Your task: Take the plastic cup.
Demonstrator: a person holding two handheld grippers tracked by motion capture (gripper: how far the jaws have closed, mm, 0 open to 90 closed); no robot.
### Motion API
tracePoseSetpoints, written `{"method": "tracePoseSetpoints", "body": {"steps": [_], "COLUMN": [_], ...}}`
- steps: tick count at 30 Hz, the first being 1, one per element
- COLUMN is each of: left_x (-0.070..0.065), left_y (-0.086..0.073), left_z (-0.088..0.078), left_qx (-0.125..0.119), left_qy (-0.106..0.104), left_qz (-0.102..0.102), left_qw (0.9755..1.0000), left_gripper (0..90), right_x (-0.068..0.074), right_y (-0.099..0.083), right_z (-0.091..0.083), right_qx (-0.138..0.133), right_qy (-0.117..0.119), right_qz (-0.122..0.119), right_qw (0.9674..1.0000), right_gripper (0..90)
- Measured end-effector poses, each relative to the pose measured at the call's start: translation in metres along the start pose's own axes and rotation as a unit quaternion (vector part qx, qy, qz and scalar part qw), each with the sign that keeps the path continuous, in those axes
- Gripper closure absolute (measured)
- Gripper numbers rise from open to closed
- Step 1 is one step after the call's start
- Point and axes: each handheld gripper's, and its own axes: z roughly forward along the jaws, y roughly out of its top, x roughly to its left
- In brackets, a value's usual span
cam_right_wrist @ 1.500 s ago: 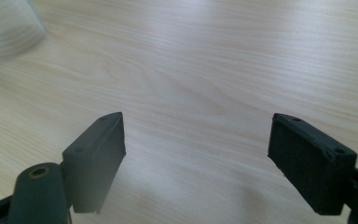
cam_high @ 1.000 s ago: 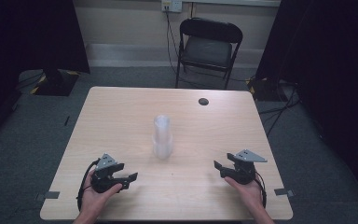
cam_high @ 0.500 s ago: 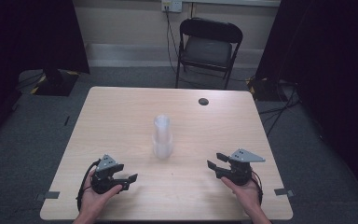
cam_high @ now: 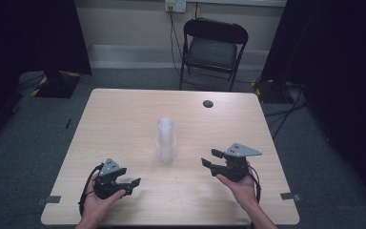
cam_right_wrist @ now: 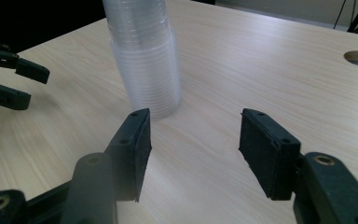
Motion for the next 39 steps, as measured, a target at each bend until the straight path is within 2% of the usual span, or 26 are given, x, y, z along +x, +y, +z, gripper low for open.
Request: {"method": "tracePoseSetpoints", "body": {"steps": [4, 11, 15, 20, 28, 39], "left_x": [0.0, 0.0, 0.0, 0.001, 0.001, 0.002], "left_y": [-0.001, 0.0, 0.0, -0.001, -0.001, -0.001], "left_z": [0.0, 0.0, 0.0, -0.001, 0.0, -0.001], "left_qx": [-0.004, 0.002, 0.0, -0.003, -0.002, -0.004], "left_qy": [-0.002, -0.006, -0.001, 0.004, 0.004, 0.003], "left_qz": [-0.005, 0.001, 0.0, -0.005, -0.005, -0.008], "left_qw": [1.0, 1.0, 1.0, 1.0, 1.0, 1.0], "left_gripper": [28.4, 28.1, 27.6, 27.5, 26.9, 26.8], "right_x": [0.002, 0.009, 0.017, 0.018, 0.022, 0.027], "right_y": [0.011, 0.024, 0.032, 0.042, 0.052, 0.064], "right_z": [0.007, 0.018, 0.025, 0.028, 0.039, 0.058], "right_qx": [-0.004, -0.02, -0.022, -0.03, -0.037, -0.041], "right_qy": [0.003, 0.019, 0.028, 0.027, 0.045, 0.058], "right_qz": [-0.003, -0.003, -0.015, -0.025, -0.035, -0.03], "right_qw": [1.0, 0.9996, 0.9993, 0.9989, 0.9977, 0.997], "right_gripper": [42.9, 41.4, 39.9, 39.8, 38.3, 34.0]}}
